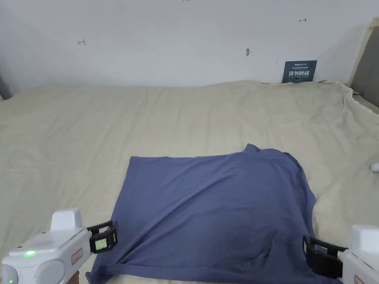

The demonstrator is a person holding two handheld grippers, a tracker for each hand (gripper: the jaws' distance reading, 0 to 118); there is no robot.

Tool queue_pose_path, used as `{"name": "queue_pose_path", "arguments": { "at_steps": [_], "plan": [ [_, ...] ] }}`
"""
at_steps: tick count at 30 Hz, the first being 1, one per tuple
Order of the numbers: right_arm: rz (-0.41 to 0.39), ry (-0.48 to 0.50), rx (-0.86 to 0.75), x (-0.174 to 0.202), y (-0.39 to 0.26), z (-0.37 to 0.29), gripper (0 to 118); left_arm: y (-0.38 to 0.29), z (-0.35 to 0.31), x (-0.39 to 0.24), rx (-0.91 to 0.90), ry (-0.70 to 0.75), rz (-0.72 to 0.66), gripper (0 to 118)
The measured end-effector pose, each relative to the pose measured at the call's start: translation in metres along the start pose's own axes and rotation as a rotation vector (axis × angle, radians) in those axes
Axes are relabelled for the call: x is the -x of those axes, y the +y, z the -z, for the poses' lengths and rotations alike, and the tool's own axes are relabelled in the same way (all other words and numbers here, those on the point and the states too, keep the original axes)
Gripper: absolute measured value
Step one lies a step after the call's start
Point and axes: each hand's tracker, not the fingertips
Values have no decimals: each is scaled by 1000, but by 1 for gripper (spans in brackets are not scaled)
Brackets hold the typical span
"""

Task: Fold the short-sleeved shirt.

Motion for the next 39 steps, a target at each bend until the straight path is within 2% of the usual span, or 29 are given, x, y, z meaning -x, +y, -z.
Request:
{"name": "queue_pose_path", "arguments": {
  "at_steps": [6, 8, 9, 10, 12, 13, 14, 16, 26, 34, 36, 38, 39],
  "plan": [
    [-35, -18, -170, 23, 37, -23, 95, 33, -28, -21, -188, 6, -4, 109],
    [-56, -39, -211, 30, 41, -29, 75, 36, -33, -28, -230, 12, 18, 102],
    [-66, -53, -226, 32, 42, -32, 63, 35, -37, -31, -259, 11, 36, 94],
    [-75, -61, -236, 34, 43, -33, 48, 34, -39, -34, -281, 14, 61, 77],
    [-81, -65, -256, 38, 43, -38, 28, 32, -42, -40, -300, 21, 90, 45],
    [-80, -69, -267, 40, 43, -39, 7, 30, -43, -41, -304, 9, 92, 27],
    [-86, -76, -280, 42, 42, -40, 0, 29, -45, -41, -309, -25, 92, 17],
    [-109, -100, -308, 46, 39, -42, 0, 25, -44, -44, -313, -30, 83, 1],
    [-103, -87, -290, 46, 38, -40, 0, 19, -33, -37, -221, -51, 33, 0],
    [-95, -83, -266, 39, 37, -33, 0, 11, -5, -11, 0, -32, -47, 0],
    [-92, -83, -256, 36, 37, -30, 0, 3, 7, -1, 97, -29, -69, 6],
    [-91, -84, -247, 35, 35, -28, 0, -7, 16, 11, 143, -40, -113, 25],
    [-90, -86, -242, 33, 35, -26, 0, -13, 20, 16, 175, -35, -125, 41]
  ]
}}
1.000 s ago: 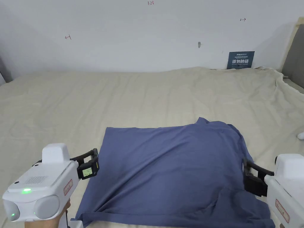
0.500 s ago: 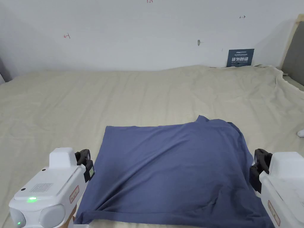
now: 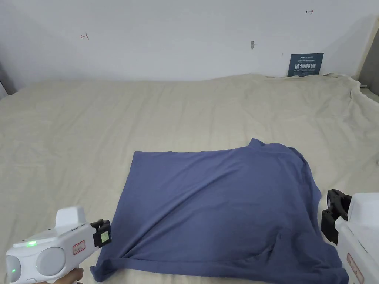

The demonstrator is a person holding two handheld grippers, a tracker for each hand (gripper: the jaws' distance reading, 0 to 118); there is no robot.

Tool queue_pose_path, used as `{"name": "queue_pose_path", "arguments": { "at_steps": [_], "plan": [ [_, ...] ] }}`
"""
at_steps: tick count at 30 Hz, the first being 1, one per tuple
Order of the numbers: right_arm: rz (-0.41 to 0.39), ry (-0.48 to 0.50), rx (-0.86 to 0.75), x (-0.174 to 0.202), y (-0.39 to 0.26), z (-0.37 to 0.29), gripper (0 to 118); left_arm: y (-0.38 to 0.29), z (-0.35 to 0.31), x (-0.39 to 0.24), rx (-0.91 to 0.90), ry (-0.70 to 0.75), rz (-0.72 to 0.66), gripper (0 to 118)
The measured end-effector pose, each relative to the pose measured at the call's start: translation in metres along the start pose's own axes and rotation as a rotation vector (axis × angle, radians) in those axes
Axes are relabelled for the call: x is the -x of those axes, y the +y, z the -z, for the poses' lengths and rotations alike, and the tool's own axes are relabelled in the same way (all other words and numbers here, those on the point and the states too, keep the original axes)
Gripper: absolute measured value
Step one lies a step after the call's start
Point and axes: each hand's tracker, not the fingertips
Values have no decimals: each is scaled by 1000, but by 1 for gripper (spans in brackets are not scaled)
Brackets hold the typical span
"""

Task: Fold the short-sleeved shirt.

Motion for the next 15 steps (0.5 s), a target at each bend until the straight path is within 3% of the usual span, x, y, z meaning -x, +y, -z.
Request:
{"name": "queue_pose_path", "arguments": {
  "at_steps": [1, 2, 4, 13, 15],
  "plan": [
    [0, 1, 7, -1, -1, 1, 0, -4, 6, 5, 25, 18, -10, 67],
    [0, 2, 13, -2, -3, 3, 0, -9, 13, 9, 58, 53, -10, 84],
    [-4, 5, 27, -4, -4, 6, 0, -19, 22, 15, 87, 104, -21, 105],
    [9, -8, 75, -13, -16, 15, 0, -59, 52, 31, 213, 174, 44, 103],
    [15, -11, 87, -14, -19, 14, 0, -62, 56, 29, 215, 171, 50, 98]
  ]
}}
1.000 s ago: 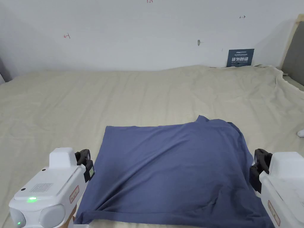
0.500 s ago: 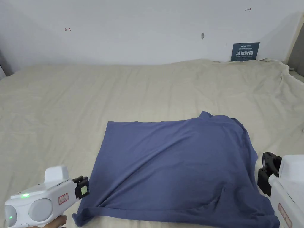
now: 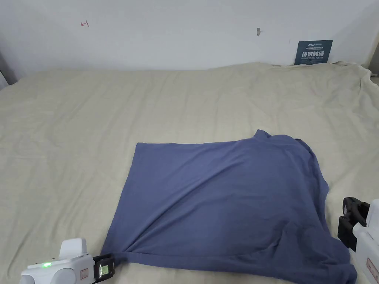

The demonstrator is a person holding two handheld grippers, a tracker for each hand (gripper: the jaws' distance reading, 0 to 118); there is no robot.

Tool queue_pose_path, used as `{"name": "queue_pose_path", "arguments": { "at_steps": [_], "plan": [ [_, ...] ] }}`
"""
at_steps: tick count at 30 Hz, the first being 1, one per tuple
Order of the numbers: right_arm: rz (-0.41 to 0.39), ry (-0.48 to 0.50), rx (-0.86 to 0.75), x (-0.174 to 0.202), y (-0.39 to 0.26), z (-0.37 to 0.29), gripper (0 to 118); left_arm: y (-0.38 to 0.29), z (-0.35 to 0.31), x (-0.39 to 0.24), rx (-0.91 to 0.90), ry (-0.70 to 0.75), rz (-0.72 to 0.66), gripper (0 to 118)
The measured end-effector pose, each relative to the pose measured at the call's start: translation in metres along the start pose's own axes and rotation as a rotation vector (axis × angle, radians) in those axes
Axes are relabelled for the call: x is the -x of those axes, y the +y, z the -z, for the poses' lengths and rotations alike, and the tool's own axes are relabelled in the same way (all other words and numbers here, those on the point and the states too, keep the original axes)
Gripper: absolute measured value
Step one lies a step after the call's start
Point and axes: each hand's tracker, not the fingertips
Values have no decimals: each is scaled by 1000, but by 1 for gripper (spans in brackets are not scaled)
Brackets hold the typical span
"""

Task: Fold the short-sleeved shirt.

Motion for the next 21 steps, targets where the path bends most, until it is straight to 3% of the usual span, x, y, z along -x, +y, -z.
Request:
{"name": "queue_pose_path", "arguments": {
  "at_steps": [3, 6, 8, 14, 15, 17, 18, 19, 21],
  "plan": [
    [11, -6, 16, -3, -4, 0, 0, -1, 5, -7, 16, -19, 27, 75],
    [20, -12, 34, -7, -8, 0, 0, -1, 10, -13, 41, -100, 45, 29],
    [18, -21, 50, -11, -13, -1, 0, 1, 8, -18, 33, -93, 50, 10],
    [57, -23, 233, -28, -44, 18, 5, 9, -10, -21, -22, -106, 95, 5],
    [58, -18, 270, -30, -51, 22, 16, 11, -13, -21, -30, -112, 95, 5],
    [67, -16, 334, -33, -67, 32, 62, 14, -20, -18, -47, -126, 90, 5],
    [73, -12, 360, -34, -73, 36, 77, 15, -21, -17, -52, -129, 87, 5],
    [92, -4, 385, -33, -81, 39, 82, 16, -23, -16, -57, -132, 85, 5],
    [109, 4, 421, -33, -93, 45, 82, 18, -27, -16, -63, -135, 82, 5]
  ]
}}
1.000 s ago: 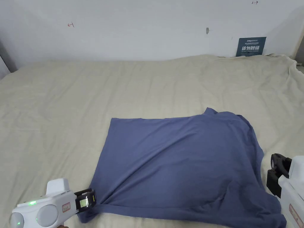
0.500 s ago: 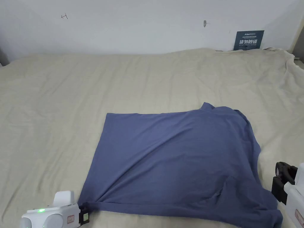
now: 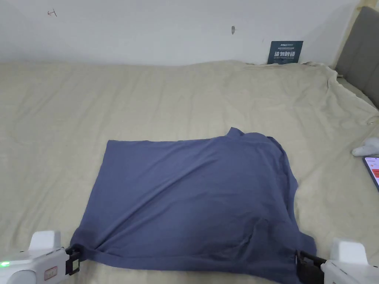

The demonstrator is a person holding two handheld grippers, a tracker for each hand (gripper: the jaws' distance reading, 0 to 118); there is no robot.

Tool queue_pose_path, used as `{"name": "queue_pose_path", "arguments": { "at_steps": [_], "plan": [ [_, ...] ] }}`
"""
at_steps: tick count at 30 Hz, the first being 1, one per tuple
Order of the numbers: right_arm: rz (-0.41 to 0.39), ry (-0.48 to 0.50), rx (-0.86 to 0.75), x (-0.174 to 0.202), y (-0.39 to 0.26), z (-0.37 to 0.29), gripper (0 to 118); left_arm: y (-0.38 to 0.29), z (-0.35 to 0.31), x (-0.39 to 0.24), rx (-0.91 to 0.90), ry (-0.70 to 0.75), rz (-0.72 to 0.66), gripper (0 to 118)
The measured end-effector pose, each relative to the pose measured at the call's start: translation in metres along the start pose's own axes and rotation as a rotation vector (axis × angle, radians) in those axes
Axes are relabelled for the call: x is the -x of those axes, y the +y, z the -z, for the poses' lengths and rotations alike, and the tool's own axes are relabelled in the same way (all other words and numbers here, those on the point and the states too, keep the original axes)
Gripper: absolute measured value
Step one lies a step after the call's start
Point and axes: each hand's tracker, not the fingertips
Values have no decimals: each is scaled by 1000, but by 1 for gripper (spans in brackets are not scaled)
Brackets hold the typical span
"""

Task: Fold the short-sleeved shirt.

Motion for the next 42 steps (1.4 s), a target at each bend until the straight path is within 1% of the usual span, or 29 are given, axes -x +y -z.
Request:
{"name": "queue_pose_path", "arguments": {
  "at_steps": [3, 6, 7, 8, 9, 10, 11, 12, 14, 18, 22, 26, 30, 33, 39, 42],
  "plan": [
    [-1, 10, 59, 3, -14, 15, 82, 1, -2, 1, -8, 0, -4, 5],
    [6, 24, 99, 5, -25, 27, 77, 1, -2, 2, -10, 0, -10, 5],
    [10, 34, 107, 5, -26, 29, 77, 0, -2, 2, -11, 3, -12, 5],
    [17, 51, 114, 6, -27, 31, 70, 1, -1, 2, -11, 5, -13, 5],
    [23, 63, 119, 6, -27, 33, 58, 1, -1, 2, -11, 5, -15, 5],
    [31, 79, 127, 7, -28, 33, 34, 1, 0, 2, -10, 4, -16, 5],
    [25, 92, 123, 7, -29, 32, 14, 1, 0, 2, -11, 4, -17, 5],
    [24, 99, 114, 8, -28, 31, 8, 1, 2, 3, -13, 6, -16, 5],
    [15, 95, 101, 8, -25, 22, 8, 1, 2, 3, -19, 8, -18, 5],
    [37, 124, 50, 1, -9, 3, 8, 10, 0, 8, -34, 0, -33, 5],
    [11, 142, -34, 3, 26, -14, 8, 32, 0, 11, -60, -10, -47, 5],
    [13, 161, -89, 4, 71, -10, 7, 63, 4, 9, -103, -5, -33, 5],
    [-21, 146, -124, 9, 115, 11, 7, 93, 14, 4, -130, 2, -15, 5],
    [-33, 144, -119, 10, 140, 35, 7, 112, 27, -2, -131, 8, -2, 5],
    [-70, 107, -30, 16, 175, 108, 7, 142, 77, -13, -73, 34, 30, 5],
    [-72, 87, 23, 18, 183, 141, 7, 151, 114, -10, -34, 57, 59, 5]
  ]
}}
